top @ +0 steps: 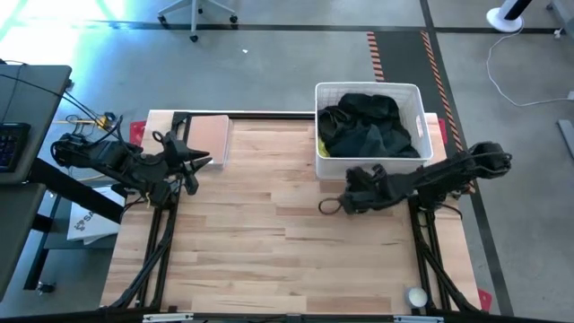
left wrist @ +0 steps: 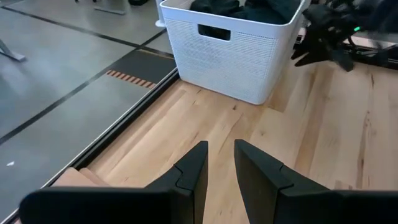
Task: Sort clothes
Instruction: Move the white laundry bin to the top right of the table, then return to Home Position
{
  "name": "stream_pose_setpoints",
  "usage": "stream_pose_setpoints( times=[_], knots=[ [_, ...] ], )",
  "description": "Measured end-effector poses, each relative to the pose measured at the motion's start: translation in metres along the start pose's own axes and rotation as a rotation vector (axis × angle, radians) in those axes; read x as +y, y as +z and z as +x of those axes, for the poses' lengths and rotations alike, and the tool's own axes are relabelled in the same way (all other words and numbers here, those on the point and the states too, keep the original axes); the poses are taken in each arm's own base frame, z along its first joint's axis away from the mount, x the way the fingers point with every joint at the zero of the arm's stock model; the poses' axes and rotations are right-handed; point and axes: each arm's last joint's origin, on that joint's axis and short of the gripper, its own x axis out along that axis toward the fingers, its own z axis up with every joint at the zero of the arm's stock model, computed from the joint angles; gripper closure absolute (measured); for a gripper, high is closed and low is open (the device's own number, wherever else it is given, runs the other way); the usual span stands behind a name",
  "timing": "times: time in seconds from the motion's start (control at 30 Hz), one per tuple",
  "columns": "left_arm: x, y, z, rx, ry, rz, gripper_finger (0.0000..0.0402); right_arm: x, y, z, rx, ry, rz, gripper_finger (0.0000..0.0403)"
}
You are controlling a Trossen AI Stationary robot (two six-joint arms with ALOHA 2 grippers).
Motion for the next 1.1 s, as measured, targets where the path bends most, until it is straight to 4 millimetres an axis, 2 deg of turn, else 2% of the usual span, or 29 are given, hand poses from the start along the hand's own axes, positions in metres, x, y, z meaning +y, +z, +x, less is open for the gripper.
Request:
stream_pose_setpoints(
  times=[0.13,0.27,0.43,0.6,0.7,0.8,0.93,1.1],
  knots=[
    [0.000,0.000,0.000,0.000,0.001,-0.001,0.0326,-0.017,-0.006,0.022,0.097,-0.059,-0.019,0.0295],
    [0.000,0.000,0.000,-0.001,0.001,-0.018,0.0326,-0.018,-0.005,0.021,0.124,-0.045,-0.050,0.0295],
    [0.007,0.000,-0.006,-0.025,-0.013,-0.064,0.0326,0.009,0.009,-0.013,0.075,0.124,-0.128,0.0295],
    [0.024,-0.002,-0.023,-0.077,-0.077,-0.101,0.0326,0.038,0.018,-0.065,-0.045,0.321,-0.236,0.0295],
    [0.037,-0.006,-0.034,-0.115,-0.136,-0.135,0.0326,0.050,0.019,-0.093,-0.166,0.377,-0.275,0.0295],
    [0.049,-0.015,-0.041,-0.147,-0.174,-0.156,0.0326,0.054,0.012,-0.113,-0.268,0.442,-0.259,0.0299],
    [0.063,-0.034,-0.044,-0.190,-0.196,-0.168,0.0326,0.048,-0.004,-0.119,-0.355,0.587,-0.230,0.0328],
    [0.076,-0.057,-0.046,-0.231,-0.248,-0.192,0.0326,0.015,-0.013,-0.107,-0.480,0.838,-0.128,0.0391]
  ],
)
